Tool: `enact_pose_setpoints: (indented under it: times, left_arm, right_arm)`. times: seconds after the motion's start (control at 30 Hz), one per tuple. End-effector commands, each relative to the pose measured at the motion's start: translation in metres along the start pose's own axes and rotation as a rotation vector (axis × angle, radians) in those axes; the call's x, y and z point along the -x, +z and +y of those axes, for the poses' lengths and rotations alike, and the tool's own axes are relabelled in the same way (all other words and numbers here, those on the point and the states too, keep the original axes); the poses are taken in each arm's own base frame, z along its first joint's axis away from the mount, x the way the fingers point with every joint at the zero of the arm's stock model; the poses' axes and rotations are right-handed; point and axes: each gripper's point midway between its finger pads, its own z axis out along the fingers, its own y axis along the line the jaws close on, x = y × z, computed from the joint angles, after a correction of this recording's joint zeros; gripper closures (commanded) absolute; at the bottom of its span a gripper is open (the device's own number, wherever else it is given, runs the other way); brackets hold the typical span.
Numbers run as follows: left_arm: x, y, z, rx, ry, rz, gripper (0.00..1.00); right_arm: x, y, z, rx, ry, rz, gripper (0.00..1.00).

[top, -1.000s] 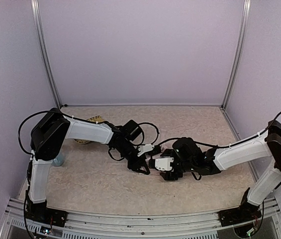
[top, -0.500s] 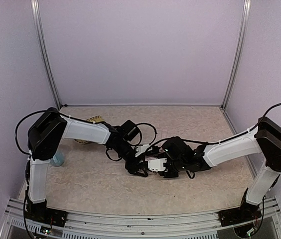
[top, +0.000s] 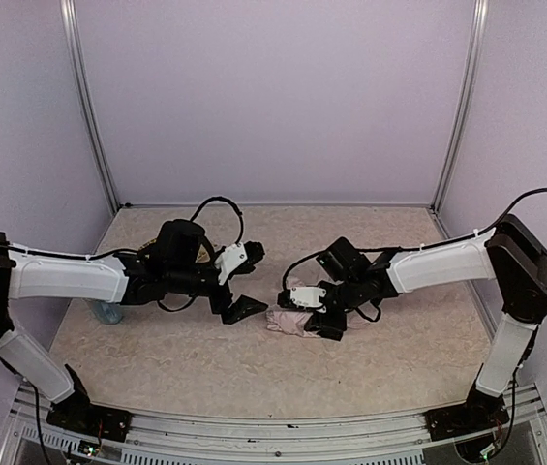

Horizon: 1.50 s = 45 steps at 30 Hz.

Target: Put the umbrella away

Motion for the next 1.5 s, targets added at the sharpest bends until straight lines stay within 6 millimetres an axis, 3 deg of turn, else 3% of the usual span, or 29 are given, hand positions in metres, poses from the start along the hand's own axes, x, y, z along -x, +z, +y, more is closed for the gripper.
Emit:
enact_pose_setpoints:
  times: [0.0,0.2,0.37,0.5,0.63,0.73,0.83,0.97,1.1,1.2,1.37,1.47]
  left_arm:
    - [0.015,-0.015,0.009,0.116,0.041,-0.094,0.01]
    - [-0.005,0.006,-0.019,0.11,0.145,0.072,0.01]
    - [-0.03,0.046,-0.042,0.087,0.279,0.25,0.01]
    - [-0.047,0.069,-0.055,0.032,0.344,0.318,0.01]
    - [-0.07,0.086,-0.042,0.086,0.382,0.383,0.06]
    - [-0.074,0.094,-0.036,0.09,0.384,0.393,0.16]
    - [-0.076,0.099,-0.041,0.061,0.379,0.389,0.44]
    - [-0.099,0.106,-0.057,-0.043,0.338,0.443,0.47]
    - [-0.13,0.109,-0.067,-0.107,0.297,0.549,0.43]
    - [-0.146,0.107,-0.069,-0.154,0.245,0.608,0.49]
    - [-0.166,0.098,-0.079,-0.259,0.142,0.684,0.51]
    - [-0.188,0.093,-0.087,-0.301,0.11,0.761,0.52]
  right_arm:
    - [-0.048,-0.001,0.072,0.431,0.242,0.152,0.85]
    - [-0.038,-0.014,0.086,0.709,0.435,0.078,0.83]
    - [-0.051,0.002,0.086,0.782,0.523,0.128,0.86]
    - [-0.059,0.016,0.072,0.767,0.571,0.131,0.86]
    - [-0.061,0.024,0.069,0.781,0.566,0.123,0.84]
    - [-0.06,0.029,0.069,0.794,0.561,0.11,0.84]
    - [-0.059,0.034,0.063,0.78,0.562,0.102,0.81]
    - [-0.052,0.036,0.046,0.73,0.581,0.049,0.72]
    - [-0.041,0.029,0.027,0.668,0.582,-0.008,0.59]
    - [-0.033,0.018,0.009,0.607,0.584,-0.067,0.49]
    - [-0.008,-0.024,-0.03,0.458,0.586,-0.273,0.3]
    - [-0.003,-0.044,-0.046,0.349,0.57,-0.351,0.24]
